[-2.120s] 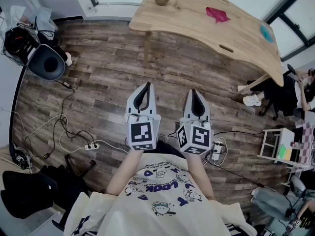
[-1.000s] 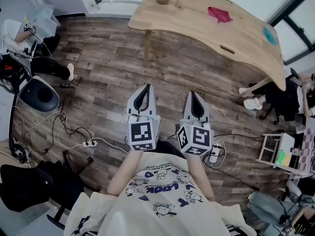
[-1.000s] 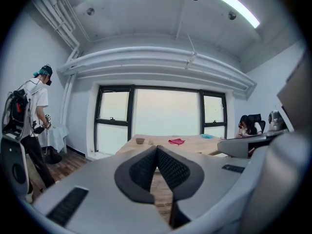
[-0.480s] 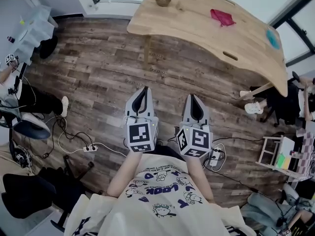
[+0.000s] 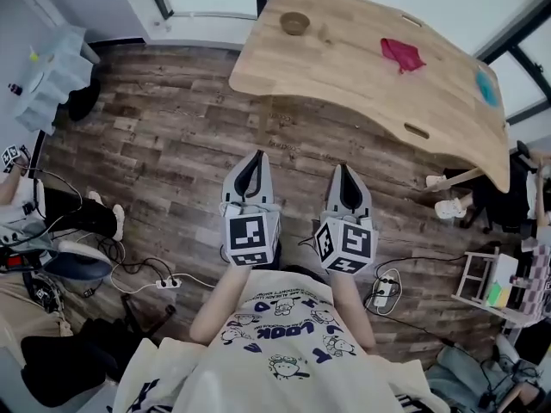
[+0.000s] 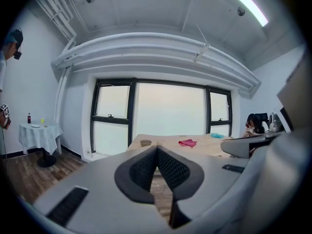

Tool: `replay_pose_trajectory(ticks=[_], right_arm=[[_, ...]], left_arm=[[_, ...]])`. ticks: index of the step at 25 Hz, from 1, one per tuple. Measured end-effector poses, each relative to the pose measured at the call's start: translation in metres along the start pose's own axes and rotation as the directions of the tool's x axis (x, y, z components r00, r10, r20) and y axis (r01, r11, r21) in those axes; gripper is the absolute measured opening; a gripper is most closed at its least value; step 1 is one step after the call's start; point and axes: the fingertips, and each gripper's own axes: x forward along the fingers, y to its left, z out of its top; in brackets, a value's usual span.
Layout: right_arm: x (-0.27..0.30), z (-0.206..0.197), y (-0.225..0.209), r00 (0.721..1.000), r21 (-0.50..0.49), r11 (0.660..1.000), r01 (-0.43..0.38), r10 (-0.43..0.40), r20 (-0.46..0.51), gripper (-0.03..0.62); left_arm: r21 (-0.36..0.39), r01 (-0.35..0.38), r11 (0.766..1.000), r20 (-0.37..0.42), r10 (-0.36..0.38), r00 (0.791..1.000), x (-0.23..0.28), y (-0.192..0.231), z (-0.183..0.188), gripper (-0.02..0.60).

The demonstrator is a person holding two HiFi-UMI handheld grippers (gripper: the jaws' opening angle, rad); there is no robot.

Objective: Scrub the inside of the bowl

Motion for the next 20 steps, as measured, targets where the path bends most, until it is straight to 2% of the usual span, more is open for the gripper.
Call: replay_pose_trajectory(ticks=[9, 20], right_arm=[[0.057, 0.003, 0.022, 1.0, -0.022, 1.0, 0.013, -0.013, -0.012, -0.008], [0.098, 0.002, 0.016, 0.998, -0.015, 0.999, 0.035, -0.036, -0.052, -0.008]], left_arm=[[-0.024, 0.014, 1.0, -0.037, -0.015, 0.999, 0.049, 0.044, -0.002, 0.029], [-0.042, 0.0, 0.999, -0.069, -0.003, 0.998, 0.081, 0.062, -0.008, 0.029]])
